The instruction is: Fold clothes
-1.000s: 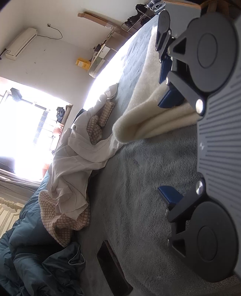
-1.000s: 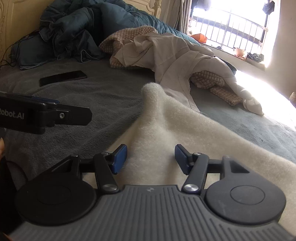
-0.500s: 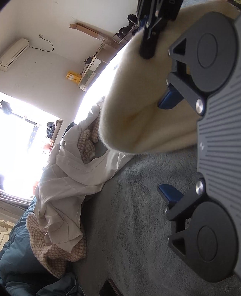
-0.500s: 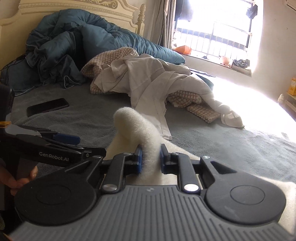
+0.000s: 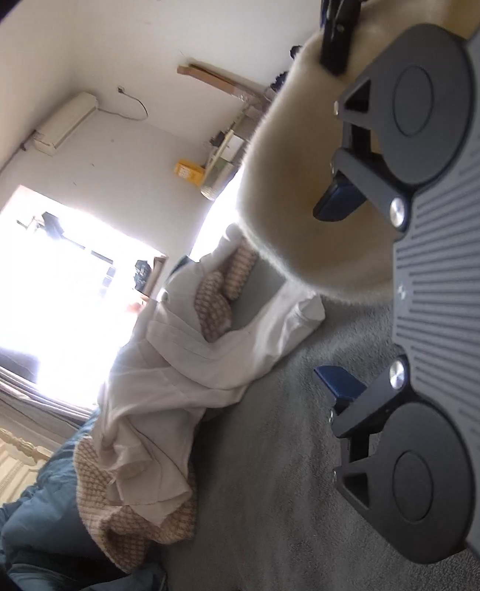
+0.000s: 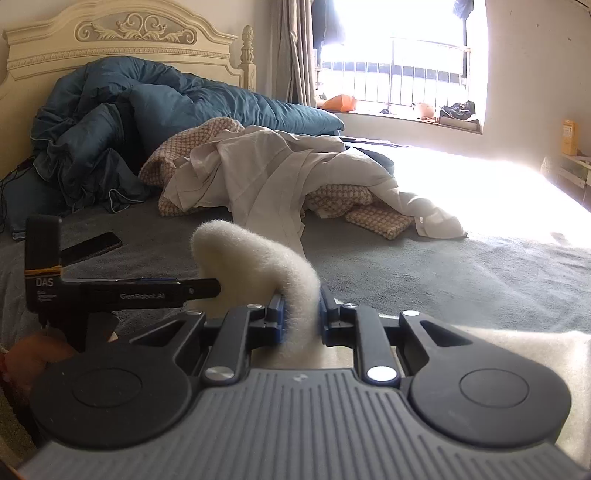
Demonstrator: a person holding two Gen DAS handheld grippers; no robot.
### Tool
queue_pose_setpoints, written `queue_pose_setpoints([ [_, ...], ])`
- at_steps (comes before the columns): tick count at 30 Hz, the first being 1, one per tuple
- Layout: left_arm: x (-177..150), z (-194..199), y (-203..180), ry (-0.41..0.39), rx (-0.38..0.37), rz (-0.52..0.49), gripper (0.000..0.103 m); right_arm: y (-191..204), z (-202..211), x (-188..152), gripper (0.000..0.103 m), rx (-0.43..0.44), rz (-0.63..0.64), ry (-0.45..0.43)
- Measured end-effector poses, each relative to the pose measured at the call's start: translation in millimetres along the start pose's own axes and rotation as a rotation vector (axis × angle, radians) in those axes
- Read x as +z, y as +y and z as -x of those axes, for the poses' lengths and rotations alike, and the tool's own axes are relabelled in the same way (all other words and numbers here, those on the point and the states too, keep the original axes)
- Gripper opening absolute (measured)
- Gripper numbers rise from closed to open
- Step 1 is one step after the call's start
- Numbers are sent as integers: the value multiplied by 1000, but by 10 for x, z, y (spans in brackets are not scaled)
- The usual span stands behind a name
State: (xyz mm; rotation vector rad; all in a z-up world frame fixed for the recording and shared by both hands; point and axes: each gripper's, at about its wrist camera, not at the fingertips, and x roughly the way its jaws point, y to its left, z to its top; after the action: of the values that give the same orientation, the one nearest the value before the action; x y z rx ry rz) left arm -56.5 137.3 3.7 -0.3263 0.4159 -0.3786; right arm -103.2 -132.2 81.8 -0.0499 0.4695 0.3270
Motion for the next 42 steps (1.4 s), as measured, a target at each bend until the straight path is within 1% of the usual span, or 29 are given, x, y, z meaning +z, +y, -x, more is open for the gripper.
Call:
queue_pose_setpoints([
  [3,11,11,-89,-29,-70,-82,85,-109,-3,-14,16,10,-50,7],
  [4,10,-7,-112,-34,-78,-99,83,-132,-8,-17,16,10,-61,8],
  [5,9,-26,-135,-39,-86,-116,76,-154,-13,-19,16,10,-72,11],
  [6,8,-46,-156,-46,-95,-128,66,-169,-18,-18,16,12,-80,13],
  [8,6,-85,-166,-57,-116,-125,55,-178,-26,-17,16,13,-88,15],
  [9,3,-85,-170,-60,-122,-130,48,-178,-23,-19,16,12,-85,14],
  [11,-4,-79,-183,-70,-136,-143,38,-181,-18,-24,16,12,-80,13],
  [14,-32,9,-246,-104,-173,-194,30,-226,-14,-42,16,4,-97,9],
  [15,-43,33,-268,-111,-188,-210,29,-241,-12,-47,16,2,-103,7],
  [16,-56,43,-291,-108,-213,-226,28,-256,-11,-53,16,-1,-109,6],
  [17,-69,53,-315,-104,-238,-242,23,-271,-10,-59,16,-3,-114,5],
  [18,-82,52,-338,-98,-257,-256,23,-286,-8,-65,16,-6,-120,3],
  [20,-109,-10,-374,-67,-269,-272,22,-316,-5,-76,16,-11,-131,0],
  [22,-114,-61,-359,-46,-282,-256,22,-341,-4,-87,16,-15,-141,-2],
  [25,-77,-133,-263,-18,-289,-185,22,-328,-12,-91,16,-10,-135,-7],
  [26,-62,-171,-215,-3,-292,-150,21,-323,-16,-92,16,-8,-134,-8],
  [27,-45,-215,-166,13,-292,-114,17,-313,-20,-89,16,-3,-136,-9],
  [33,-15,-491,195,146,-264,114,15,-167,-70,-38,16,28,-95,-15],
  [36,-45,-557,268,179,-226,146,15,-63,-126,-12,16,47,-68,-16],
  [38,-41,-504,273,167,-233,143,16,4,-166,0,16,49,-50,-14],
  [40,-11,-424,260,150,-247,127,28,35,-169,15,16,38,-35,-19],
  [41,10,-369,251,131,-252,115,43,45,-168,22,16,33,-30,-21],
  [42,32,-317,245,111,-255,106,51,38,-155,25,16,31,-32,-22],
])
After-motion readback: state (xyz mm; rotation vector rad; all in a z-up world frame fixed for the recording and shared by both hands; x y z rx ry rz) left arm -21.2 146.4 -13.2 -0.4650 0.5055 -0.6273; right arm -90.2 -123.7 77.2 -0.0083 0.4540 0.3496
